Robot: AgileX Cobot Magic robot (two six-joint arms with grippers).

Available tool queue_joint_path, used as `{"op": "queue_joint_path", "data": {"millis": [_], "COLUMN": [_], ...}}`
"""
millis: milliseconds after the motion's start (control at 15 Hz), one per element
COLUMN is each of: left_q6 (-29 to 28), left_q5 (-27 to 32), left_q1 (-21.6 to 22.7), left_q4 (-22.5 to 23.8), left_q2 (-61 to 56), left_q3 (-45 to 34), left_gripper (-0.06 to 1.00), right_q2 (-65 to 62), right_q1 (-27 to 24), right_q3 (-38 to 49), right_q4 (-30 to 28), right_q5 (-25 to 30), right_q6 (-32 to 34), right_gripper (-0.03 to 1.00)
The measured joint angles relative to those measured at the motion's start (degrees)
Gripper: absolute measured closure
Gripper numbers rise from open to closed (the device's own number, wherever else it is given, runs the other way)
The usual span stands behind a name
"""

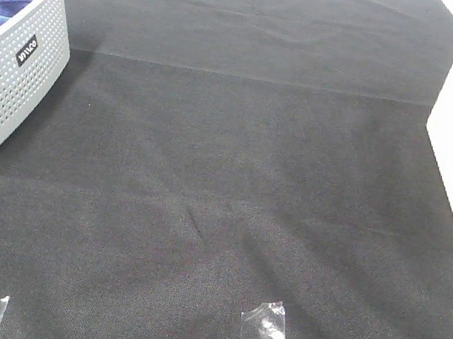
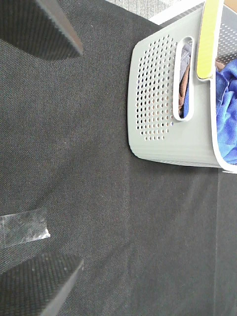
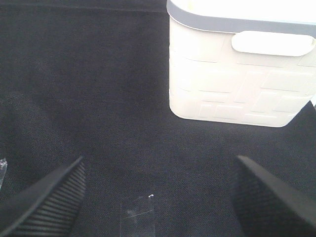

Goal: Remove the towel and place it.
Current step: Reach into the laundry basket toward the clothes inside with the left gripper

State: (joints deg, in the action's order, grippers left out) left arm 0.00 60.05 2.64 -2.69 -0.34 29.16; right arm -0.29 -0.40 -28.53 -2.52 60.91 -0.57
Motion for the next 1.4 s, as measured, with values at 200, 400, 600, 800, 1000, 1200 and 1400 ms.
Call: {"op": "queue_joint_path", "data": {"millis": [200,400,600,800,1000,1200,1400], "left_q6": [0.0,0.0,0.0,0.0,0.0,0.0,0.0], "left_q5": [0.0,0.0,0.0,0.0,0.0,0.0,0.0], "left_q1": [0.0,0.0,0.0,0.0,0.0,0.0,0.0], "left_q4": [0.0,0.0,0.0,0.0,0.0,0.0,0.0], "left_q2": [0.0,0.0,0.0,0.0,0.0,0.0,0.0], "left_q3": [0.0,0.0,0.0,0.0,0.0,0.0,0.0], "left_gripper": [-0.04,-0.05,-0.05,-0.05,-0.05,-0.05,-0.05], "right_q2": [0.0,0.0,0.0,0.0,0.0,0.0,0.0], "right_q1": [0.0,0.0,0.0,0.0,0.06,0.06,0.06], "right_q3": [0.0,0.0,0.0,0.0,0.0,0.0,0.0], "right_q4": [0.0,0.0,0.0,0.0,0.0,-0.06,-0.63], "right_q5": [0.0,0.0,0.0,0.0,0.0,0.0,0.0], "right_q6": [0.0,0.0,0.0,0.0,0.0,0.0,0.0], "right_gripper": [0.21,0.21,0.21,0.21,0.21,0.21,0.21]}}
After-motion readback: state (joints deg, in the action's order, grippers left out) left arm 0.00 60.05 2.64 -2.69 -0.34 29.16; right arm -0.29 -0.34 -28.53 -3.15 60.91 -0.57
